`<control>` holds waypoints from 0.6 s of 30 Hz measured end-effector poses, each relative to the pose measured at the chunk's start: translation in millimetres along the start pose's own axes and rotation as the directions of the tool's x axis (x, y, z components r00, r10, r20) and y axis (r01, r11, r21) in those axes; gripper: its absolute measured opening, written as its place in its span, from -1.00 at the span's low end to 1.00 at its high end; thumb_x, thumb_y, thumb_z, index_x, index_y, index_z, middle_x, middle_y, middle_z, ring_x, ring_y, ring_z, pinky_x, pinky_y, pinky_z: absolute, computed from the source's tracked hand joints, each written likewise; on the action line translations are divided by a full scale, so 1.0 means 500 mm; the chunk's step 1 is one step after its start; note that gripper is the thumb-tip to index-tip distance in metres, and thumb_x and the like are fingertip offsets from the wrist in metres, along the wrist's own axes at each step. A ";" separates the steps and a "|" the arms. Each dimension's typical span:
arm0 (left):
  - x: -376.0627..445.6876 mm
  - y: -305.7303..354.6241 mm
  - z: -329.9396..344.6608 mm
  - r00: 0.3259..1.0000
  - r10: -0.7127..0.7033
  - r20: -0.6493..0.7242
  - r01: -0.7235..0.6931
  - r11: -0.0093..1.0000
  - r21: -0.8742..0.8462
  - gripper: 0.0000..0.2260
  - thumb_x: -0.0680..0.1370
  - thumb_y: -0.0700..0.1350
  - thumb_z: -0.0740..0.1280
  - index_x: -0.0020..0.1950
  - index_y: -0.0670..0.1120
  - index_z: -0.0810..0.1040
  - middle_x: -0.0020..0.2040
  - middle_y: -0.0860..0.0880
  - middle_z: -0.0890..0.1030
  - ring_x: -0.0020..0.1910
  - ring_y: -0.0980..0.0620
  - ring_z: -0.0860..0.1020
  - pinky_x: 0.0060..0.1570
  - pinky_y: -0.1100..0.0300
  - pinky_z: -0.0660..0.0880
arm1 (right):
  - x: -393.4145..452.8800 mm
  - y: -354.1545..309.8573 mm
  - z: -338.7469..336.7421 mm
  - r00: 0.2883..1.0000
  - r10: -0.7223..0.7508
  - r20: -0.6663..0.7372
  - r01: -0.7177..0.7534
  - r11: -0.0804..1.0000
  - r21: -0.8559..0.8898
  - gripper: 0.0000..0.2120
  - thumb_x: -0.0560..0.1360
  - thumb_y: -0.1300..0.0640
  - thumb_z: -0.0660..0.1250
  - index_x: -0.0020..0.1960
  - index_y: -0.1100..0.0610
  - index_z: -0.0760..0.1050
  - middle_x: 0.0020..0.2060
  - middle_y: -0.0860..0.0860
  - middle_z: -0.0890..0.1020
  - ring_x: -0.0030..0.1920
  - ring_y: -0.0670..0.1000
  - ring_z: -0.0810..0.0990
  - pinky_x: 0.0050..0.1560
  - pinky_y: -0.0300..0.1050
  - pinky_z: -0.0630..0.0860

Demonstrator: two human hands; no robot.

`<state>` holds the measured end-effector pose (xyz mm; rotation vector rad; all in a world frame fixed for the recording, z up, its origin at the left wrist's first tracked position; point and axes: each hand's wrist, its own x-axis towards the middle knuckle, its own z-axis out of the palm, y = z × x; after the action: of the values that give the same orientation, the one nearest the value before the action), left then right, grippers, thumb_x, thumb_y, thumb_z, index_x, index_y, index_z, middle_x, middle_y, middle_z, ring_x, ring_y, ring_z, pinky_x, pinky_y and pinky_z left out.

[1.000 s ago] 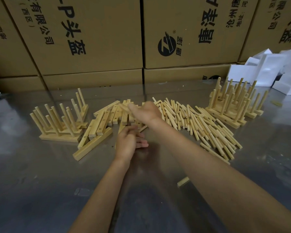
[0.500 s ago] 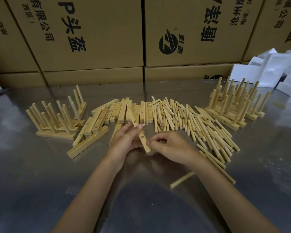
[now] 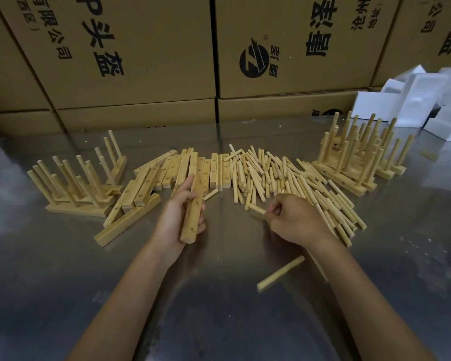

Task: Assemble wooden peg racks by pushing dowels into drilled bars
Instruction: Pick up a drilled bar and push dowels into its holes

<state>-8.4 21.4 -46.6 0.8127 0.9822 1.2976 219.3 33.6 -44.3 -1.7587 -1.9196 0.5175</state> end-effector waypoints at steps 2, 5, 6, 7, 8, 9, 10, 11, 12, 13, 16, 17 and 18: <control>-0.004 0.006 -0.002 0.999 -0.004 0.047 0.005 1.000 -0.031 -0.64 0.68 -0.08 0.16 0.46 0.17 0.45 -0.29 -0.02 0.51 -0.43 0.08 0.39 -0.52 0.24 0.36 | -0.008 -0.018 -0.004 0.995 -0.088 -0.047 0.092 0.992 0.087 -0.88 0.54 0.15 0.31 -0.13 -0.04 0.50 -0.27 -0.10 0.61 -0.23 -0.06 0.58 -0.17 -0.04 0.55; -0.008 0.013 -0.003 0.995 -0.020 0.094 0.019 1.000 0.012 -0.68 0.68 -0.04 0.21 0.40 0.23 0.51 -0.29 -0.03 0.52 -0.44 0.09 0.39 -0.53 0.26 0.34 | -0.028 -0.062 0.006 0.956 -0.261 -0.136 0.287 0.930 0.232 -0.93 0.60 0.14 0.26 0.01 -0.01 0.48 -0.20 -0.13 0.59 -0.29 -0.10 0.57 -0.28 -0.07 0.51; -0.010 0.015 -0.002 0.994 -0.026 0.105 0.023 0.999 0.034 -0.67 0.67 -0.04 0.23 0.39 0.26 0.50 -0.29 -0.03 0.52 -0.45 0.08 0.39 -0.54 0.26 0.34 | -0.034 -0.074 0.012 0.937 -0.308 -0.167 0.339 0.915 0.218 -0.93 0.61 0.14 0.25 0.05 -0.01 0.47 -0.19 -0.14 0.58 -0.31 -0.10 0.55 -0.33 -0.09 0.48; -0.012 0.015 -0.001 0.993 -0.034 0.117 0.027 0.998 0.059 -0.66 0.66 -0.04 0.24 0.38 0.29 0.50 -0.30 -0.04 0.53 -0.45 0.08 0.39 -0.54 0.26 0.34 | -0.039 -0.082 0.020 0.916 -0.347 -0.201 0.382 0.907 0.177 -0.92 0.62 0.15 0.23 0.07 0.00 0.46 -0.18 -0.15 0.56 -0.32 -0.13 0.52 -0.36 -0.12 0.43; -0.012 0.015 0.001 0.990 -0.044 0.132 0.033 0.996 0.086 -0.65 0.65 -0.04 0.26 0.37 0.31 0.50 -0.30 -0.04 0.53 -0.45 0.08 0.39 -0.53 0.25 0.35 | -0.042 -0.088 0.027 0.896 -0.375 -0.236 0.413 0.901 0.136 -0.90 0.63 0.16 0.22 0.10 0.01 0.45 -0.16 -0.15 0.55 -0.32 -0.16 0.49 -0.35 -0.18 0.37; -0.014 0.013 0.002 0.987 -0.056 0.152 0.039 0.993 0.112 -0.66 0.64 -0.03 0.27 0.35 0.31 0.52 -0.30 -0.04 0.53 -0.46 0.08 0.40 -0.52 0.25 0.35 | -0.045 -0.091 0.032 0.882 -0.388 -0.267 0.428 0.897 0.110 -0.89 0.63 0.17 0.21 0.12 0.02 0.45 -0.14 -0.15 0.54 -0.29 -0.18 0.47 -0.33 -0.23 0.33; -0.015 0.012 0.004 0.983 -0.065 0.172 0.043 0.991 0.130 -0.68 0.64 -0.03 0.27 0.35 0.28 0.54 -0.30 -0.04 0.53 -0.46 0.08 0.40 -0.52 0.25 0.35 | -0.045 -0.092 0.035 0.875 -0.387 -0.290 0.429 0.898 0.098 -0.88 0.63 0.18 0.20 0.14 0.03 0.45 -0.11 -0.13 0.54 -0.26 -0.19 0.47 -0.31 -0.25 0.32; -0.016 0.011 0.006 0.980 -0.071 0.183 0.045 0.989 0.143 -0.69 0.64 -0.04 0.27 0.34 0.24 0.56 -0.30 -0.04 0.52 -0.47 0.08 0.40 -0.54 0.25 0.35 | -0.046 -0.092 0.036 0.874 -0.379 -0.305 0.421 0.903 0.084 -0.86 0.63 0.18 0.20 0.15 0.04 0.45 -0.08 -0.11 0.54 -0.24 -0.18 0.47 -0.30 -0.23 0.35; -0.016 0.011 0.008 0.980 -0.071 0.186 0.042 0.987 0.154 -0.70 0.64 -0.04 0.26 0.34 0.22 0.57 -0.31 -0.05 0.52 -0.48 0.07 0.40 -0.55 0.24 0.35 | -0.046 -0.091 0.036 0.873 -0.373 -0.315 0.412 0.909 0.066 -0.85 0.63 0.18 0.21 0.16 0.05 0.46 -0.06 -0.10 0.54 -0.22 -0.16 0.50 -0.28 -0.18 0.41; -0.017 0.010 0.009 0.981 -0.067 0.184 0.036 0.986 0.166 -0.70 0.64 -0.05 0.25 0.33 0.20 0.56 -0.32 -0.05 0.52 -0.49 0.07 0.39 -0.56 0.24 0.34 | -0.047 -0.089 0.034 0.873 -0.367 -0.320 0.402 0.914 0.048 -0.84 0.62 0.18 0.22 0.17 0.05 0.47 -0.04 -0.09 0.55 -0.20 -0.12 0.53 -0.25 -0.10 0.48; -0.019 0.011 0.011 0.982 -0.055 0.180 0.019 0.981 0.195 -0.70 0.65 -0.07 0.23 0.33 0.20 0.55 -0.33 -0.06 0.51 -0.49 0.06 0.39 -0.56 0.24 0.35 | -0.046 -0.085 0.029 0.874 -0.369 -0.316 0.405 0.913 0.055 -0.82 0.60 0.18 0.25 0.17 0.03 0.49 -0.02 -0.09 0.54 -0.13 -0.08 0.56 -0.14 0.01 0.56; -0.019 0.012 0.011 0.983 -0.051 0.178 0.013 0.978 0.210 -0.70 0.66 -0.06 0.23 0.33 0.21 0.56 -0.33 -0.07 0.51 -0.48 0.05 0.39 -0.56 0.24 0.35 | -0.047 -0.086 0.028 0.873 -0.377 -0.310 0.412 0.909 0.056 -0.83 0.59 0.18 0.26 0.17 0.02 0.49 -0.03 -0.09 0.53 -0.11 -0.08 0.56 -0.12 0.02 0.56; -0.019 0.012 0.013 0.984 -0.046 0.175 0.006 0.974 0.228 -0.71 0.66 -0.06 0.22 0.31 0.22 0.56 -0.33 -0.07 0.51 -0.48 0.05 0.40 -0.56 0.23 0.36 | -0.048 -0.087 0.027 0.871 -0.385 -0.307 0.419 0.907 0.052 -0.83 0.59 0.17 0.26 0.16 0.03 0.49 -0.04 -0.08 0.53 -0.11 -0.08 0.55 -0.11 0.03 0.56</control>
<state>-5.1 12.9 -37.4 1.0694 1.0035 1.0808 177.3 5.9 -32.5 -1.2280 -1.9240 0.1995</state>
